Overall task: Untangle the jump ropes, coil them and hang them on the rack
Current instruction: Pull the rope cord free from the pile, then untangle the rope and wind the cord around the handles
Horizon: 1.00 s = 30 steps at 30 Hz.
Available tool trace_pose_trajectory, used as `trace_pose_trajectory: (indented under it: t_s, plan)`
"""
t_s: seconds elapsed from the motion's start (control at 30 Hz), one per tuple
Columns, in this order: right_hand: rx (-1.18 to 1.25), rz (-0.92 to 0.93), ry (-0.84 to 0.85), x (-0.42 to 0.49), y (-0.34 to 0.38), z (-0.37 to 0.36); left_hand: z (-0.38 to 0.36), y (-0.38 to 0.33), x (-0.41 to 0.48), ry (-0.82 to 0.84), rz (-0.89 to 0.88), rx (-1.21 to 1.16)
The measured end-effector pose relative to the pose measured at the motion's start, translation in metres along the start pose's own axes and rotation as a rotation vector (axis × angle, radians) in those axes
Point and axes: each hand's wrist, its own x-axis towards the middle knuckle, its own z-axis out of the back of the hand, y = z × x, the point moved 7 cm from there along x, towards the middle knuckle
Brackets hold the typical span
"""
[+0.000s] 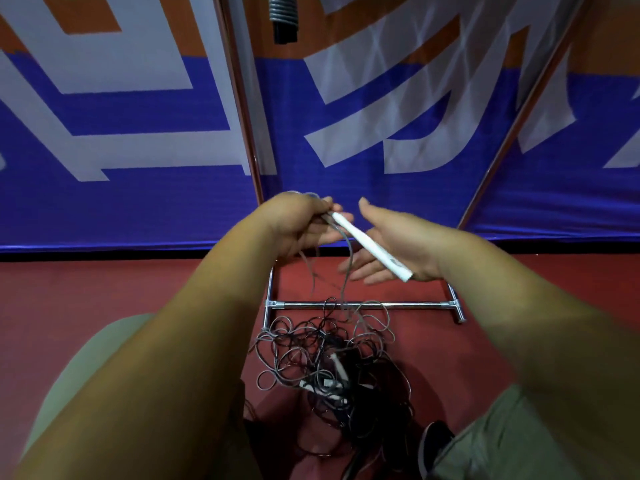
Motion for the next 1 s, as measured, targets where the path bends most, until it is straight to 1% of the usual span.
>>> trace_pose_trajectory:
  t_s: [0.07,0.17,0.27,0.33,0.4,0.47,0.53,0.57,0.6,0.67,0.73,0.8,0.83,0.9,0.97,1.0]
  plan:
    - [-0.098,0.080,0.048,-0.006,0.005,-0.012,0.006,-0.003,0.000,-0.031,0.009,-0.090]
    - [-0.210,0.177,-0.002,-0.008,0.009,-0.017,0.006,-0.002,0.001,-0.029,0.016,-0.158]
    - [-0.151,0.184,-0.078,-0.006,0.010,-0.013,0.007,-0.001,0.009,-0.043,-0.004,-0.165]
    - [-0.044,0.216,-0.151,-0.007,0.017,-0.006,0.009,0.005,0.014,-0.023,0.044,-0.115]
    - [0.099,0.254,-0.245,-0.010,0.024,0.006,0.009,0.016,0.013,0.006,0.131,0.046]
    - [0.258,0.276,-0.317,-0.013,0.028,0.017,0.005,0.030,0.009,0.086,0.183,0.349]
    - [0.411,0.279,-0.351,-0.014,0.030,0.025,-0.006,0.043,0.005,0.211,0.163,0.695]
    - [0.475,0.279,-0.358,-0.015,0.030,0.028,-0.012,0.049,0.003,0.275,0.156,0.828]
    - [0.534,0.281,-0.359,-0.016,0.031,0.029,-0.017,0.056,0.001,0.329,0.168,0.921]
    - [0.612,0.296,-0.369,-0.017,0.032,0.032,-0.020,0.063,-0.002,0.398,0.206,0.985]
    - [0.666,0.302,-0.378,-0.018,0.031,0.035,-0.020,0.064,-0.001,0.420,0.216,0.926]
    - [0.650,0.247,-0.405,-0.016,0.026,0.037,-0.021,0.057,-0.001,0.394,0.205,0.800]
    - [0.574,0.193,-0.426,-0.014,0.022,0.038,-0.022,0.051,-0.001,0.364,0.193,0.716]
    - [0.336,0.060,-0.425,-0.011,0.012,0.036,-0.023,0.037,0.000,0.283,0.154,0.500]
    - [0.078,-0.057,-0.339,-0.009,0.001,0.030,-0.022,0.023,0.004,0.171,0.100,0.227]
    - [-0.032,-0.105,-0.249,-0.009,-0.004,0.024,-0.019,0.016,0.008,0.108,0.061,0.082]
